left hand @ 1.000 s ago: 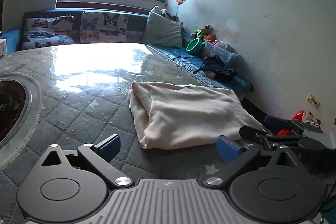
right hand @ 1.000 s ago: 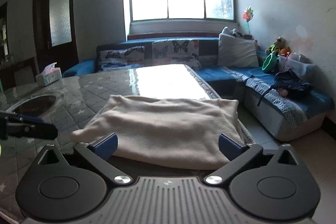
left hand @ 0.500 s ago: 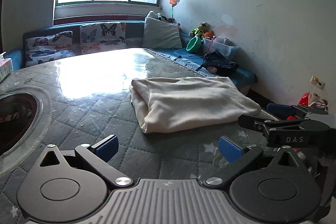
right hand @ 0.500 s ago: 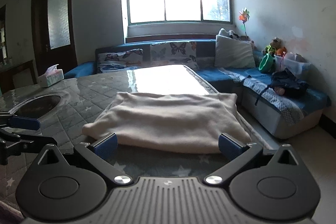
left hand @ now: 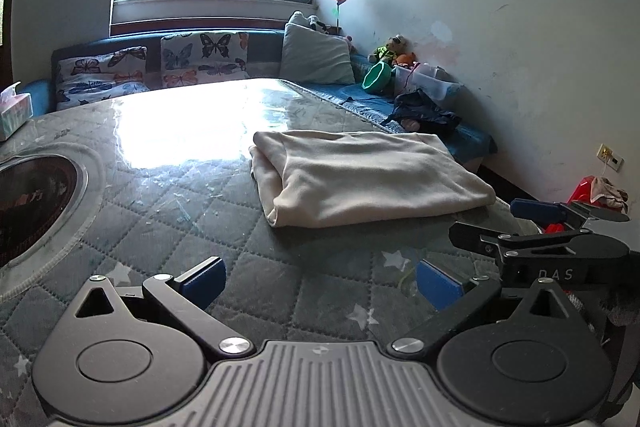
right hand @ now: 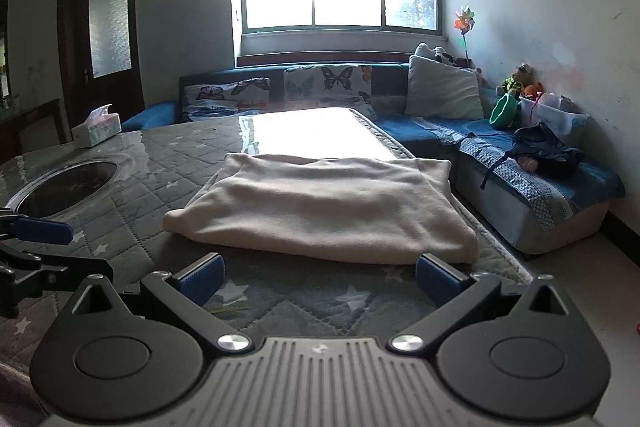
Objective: Fold clothes
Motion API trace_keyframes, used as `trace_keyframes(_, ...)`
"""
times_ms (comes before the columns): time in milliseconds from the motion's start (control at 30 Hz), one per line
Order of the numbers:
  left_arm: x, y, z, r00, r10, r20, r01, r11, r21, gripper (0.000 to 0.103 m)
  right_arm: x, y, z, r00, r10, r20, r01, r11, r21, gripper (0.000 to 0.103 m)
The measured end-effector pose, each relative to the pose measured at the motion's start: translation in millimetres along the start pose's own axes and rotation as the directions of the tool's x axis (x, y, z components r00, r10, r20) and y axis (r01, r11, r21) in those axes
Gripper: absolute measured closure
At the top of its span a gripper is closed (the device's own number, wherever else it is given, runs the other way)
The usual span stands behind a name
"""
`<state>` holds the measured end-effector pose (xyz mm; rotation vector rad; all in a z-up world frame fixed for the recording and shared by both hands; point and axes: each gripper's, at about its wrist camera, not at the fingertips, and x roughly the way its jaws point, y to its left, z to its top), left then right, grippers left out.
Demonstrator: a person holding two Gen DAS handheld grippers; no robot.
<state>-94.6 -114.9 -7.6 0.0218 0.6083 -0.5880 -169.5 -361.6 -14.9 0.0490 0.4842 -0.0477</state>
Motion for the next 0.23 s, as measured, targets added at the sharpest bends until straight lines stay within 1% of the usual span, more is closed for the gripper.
trace_keyframes(233, -2.7, -0.7, -3.5, 1.0, 0.006, -0.009, -0.007, 1.0, -0.025, 0.0, -3.3, 4.0, -2.1, 1.0, 0.002, -0.004, -0.002, 1.0, -0.006, 0.0)
